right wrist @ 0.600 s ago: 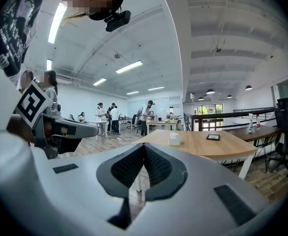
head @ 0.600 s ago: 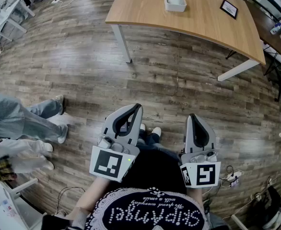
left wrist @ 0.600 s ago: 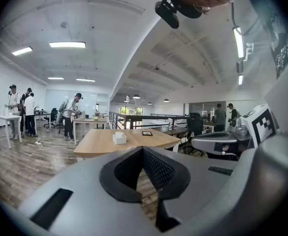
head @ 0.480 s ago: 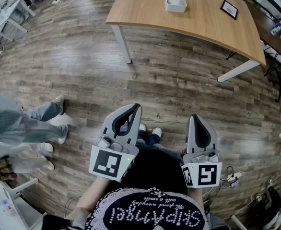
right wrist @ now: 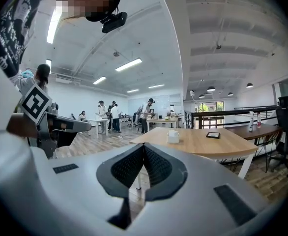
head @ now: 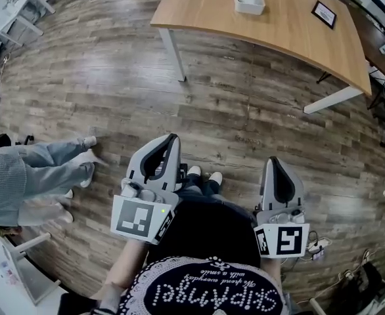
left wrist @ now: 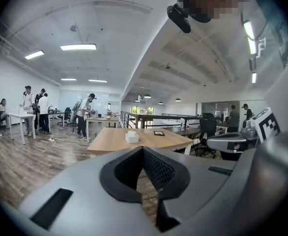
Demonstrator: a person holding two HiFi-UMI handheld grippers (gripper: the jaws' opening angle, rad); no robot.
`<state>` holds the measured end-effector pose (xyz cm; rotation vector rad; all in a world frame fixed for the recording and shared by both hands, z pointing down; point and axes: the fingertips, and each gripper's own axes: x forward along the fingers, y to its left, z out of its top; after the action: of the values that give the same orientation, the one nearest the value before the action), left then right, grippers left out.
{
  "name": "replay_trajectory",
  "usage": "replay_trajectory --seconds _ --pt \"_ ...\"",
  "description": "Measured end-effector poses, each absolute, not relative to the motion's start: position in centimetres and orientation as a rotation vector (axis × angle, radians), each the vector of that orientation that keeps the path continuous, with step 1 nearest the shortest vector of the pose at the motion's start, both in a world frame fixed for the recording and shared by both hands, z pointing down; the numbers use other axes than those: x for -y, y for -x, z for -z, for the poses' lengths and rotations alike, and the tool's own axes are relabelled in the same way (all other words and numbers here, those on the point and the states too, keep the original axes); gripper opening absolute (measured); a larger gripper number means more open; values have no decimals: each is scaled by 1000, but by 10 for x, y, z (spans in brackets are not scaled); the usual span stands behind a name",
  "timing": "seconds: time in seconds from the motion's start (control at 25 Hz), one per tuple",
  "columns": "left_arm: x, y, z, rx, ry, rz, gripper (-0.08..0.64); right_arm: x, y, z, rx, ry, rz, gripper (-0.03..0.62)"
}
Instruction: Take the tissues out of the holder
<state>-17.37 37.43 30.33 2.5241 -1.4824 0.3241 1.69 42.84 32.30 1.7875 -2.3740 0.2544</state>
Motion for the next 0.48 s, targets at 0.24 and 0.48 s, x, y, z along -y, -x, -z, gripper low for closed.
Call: replay_trajectory --seconds 0.24,0.48 --pt "-371 191 -307 1588 -2469 -311 5 -429 -32 -328 2418 -1785 -252 11" --pt "-359 183 -306 1596 -2455 -319 5 -420 -50 -332 2393 -1817 -311 12"
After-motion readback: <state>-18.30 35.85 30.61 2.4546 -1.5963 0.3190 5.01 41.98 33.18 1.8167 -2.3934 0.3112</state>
